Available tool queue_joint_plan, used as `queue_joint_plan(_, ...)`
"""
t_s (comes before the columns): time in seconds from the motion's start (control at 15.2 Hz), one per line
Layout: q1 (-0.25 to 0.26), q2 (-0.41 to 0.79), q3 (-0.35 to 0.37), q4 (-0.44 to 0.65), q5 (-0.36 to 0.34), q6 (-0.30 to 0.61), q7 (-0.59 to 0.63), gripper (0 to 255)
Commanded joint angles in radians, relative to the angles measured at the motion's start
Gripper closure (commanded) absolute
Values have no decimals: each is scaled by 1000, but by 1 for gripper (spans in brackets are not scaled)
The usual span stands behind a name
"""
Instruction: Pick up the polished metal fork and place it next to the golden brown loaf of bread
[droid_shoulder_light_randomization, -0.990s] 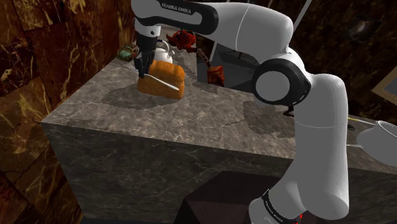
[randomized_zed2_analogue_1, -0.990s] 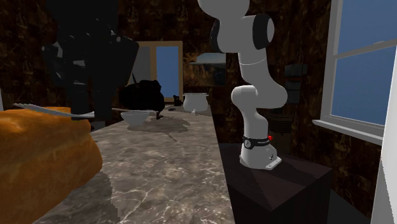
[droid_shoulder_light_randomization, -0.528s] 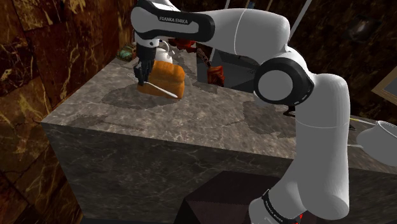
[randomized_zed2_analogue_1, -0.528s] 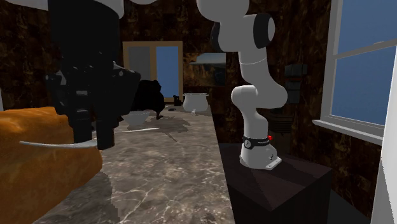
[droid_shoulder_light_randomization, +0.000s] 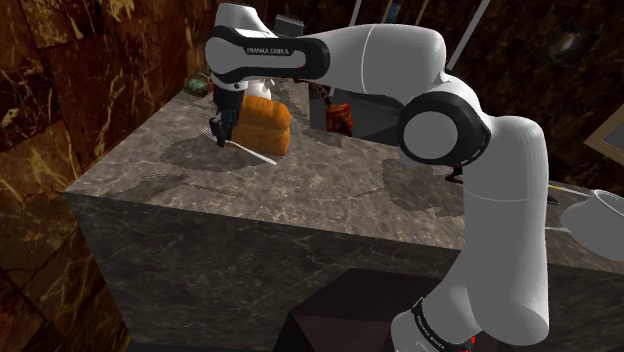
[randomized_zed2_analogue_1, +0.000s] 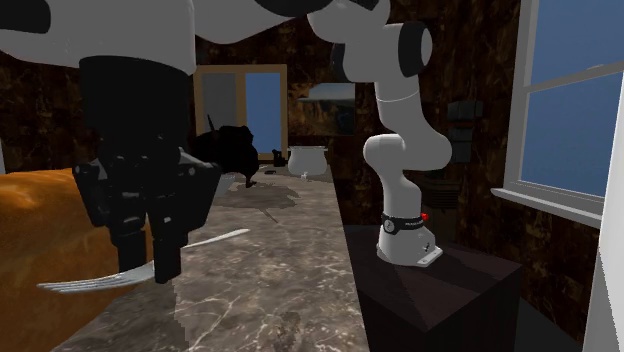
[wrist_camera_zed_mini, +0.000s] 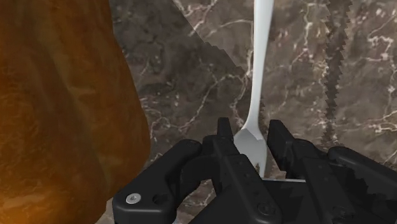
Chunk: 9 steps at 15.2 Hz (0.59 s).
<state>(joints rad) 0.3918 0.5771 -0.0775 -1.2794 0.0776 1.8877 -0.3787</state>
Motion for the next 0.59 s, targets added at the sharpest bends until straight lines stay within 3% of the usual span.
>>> queue_joint_plan(0.0, 1, -2, 0, -30, 1, 29, -1, 255)
queue_joint_plan(0.53, 2, 23, 2, -99, 4, 122, -6, 255)
